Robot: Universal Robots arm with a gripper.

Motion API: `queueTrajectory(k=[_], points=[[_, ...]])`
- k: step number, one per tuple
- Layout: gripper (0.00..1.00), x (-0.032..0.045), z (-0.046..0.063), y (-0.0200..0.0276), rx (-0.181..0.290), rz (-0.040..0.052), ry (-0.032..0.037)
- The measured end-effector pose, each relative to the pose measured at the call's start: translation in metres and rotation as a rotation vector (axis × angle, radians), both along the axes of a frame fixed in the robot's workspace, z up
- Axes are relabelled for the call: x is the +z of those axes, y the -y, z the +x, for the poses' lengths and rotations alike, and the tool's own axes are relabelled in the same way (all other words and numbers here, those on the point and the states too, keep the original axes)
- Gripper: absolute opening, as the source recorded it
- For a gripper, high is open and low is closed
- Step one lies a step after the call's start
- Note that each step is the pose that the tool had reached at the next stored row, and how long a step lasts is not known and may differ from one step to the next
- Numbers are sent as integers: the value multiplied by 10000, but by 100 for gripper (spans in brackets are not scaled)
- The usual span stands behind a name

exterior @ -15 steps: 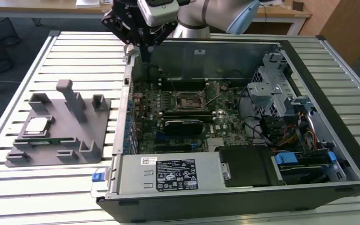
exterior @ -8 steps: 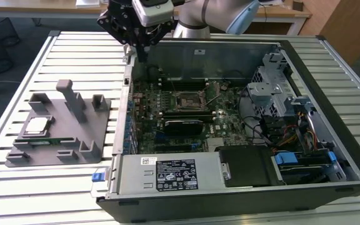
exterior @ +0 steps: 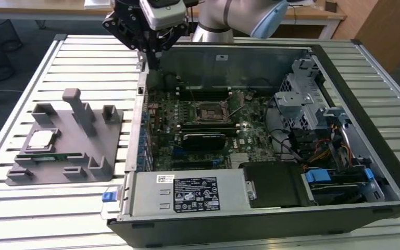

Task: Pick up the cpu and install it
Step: 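Reach for the cpu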

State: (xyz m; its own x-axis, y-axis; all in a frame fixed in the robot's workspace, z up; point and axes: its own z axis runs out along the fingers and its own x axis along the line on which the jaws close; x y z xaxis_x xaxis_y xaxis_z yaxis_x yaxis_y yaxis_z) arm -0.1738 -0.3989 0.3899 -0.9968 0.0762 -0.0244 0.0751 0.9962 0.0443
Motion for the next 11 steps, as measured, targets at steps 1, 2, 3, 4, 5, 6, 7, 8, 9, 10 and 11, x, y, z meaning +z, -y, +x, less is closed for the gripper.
queueTrajectory(k=[1, 2, 3, 4, 5, 6, 7, 8, 9, 10, 11], points=[[11, -1, -9, 0, 0, 1, 0], [11, -2, -19, 0, 0, 1, 0], [11, -3, -30, 0, 0, 1, 1], [11, -3, -41, 0, 0, 1, 0], [11, -3, -51, 0, 1, 0, 0], [11, -4, -62, 0, 1, 1, 0], [11, -5, -75, 0, 0, 0, 0], [11, -6, -88, 0, 0, 0, 0], [11, -6, -102, 0, -1, 0, 0], [11, -7, -113, 0, -1, 1, 1], [11, -8, -122, 0, 0, 1, 1]])
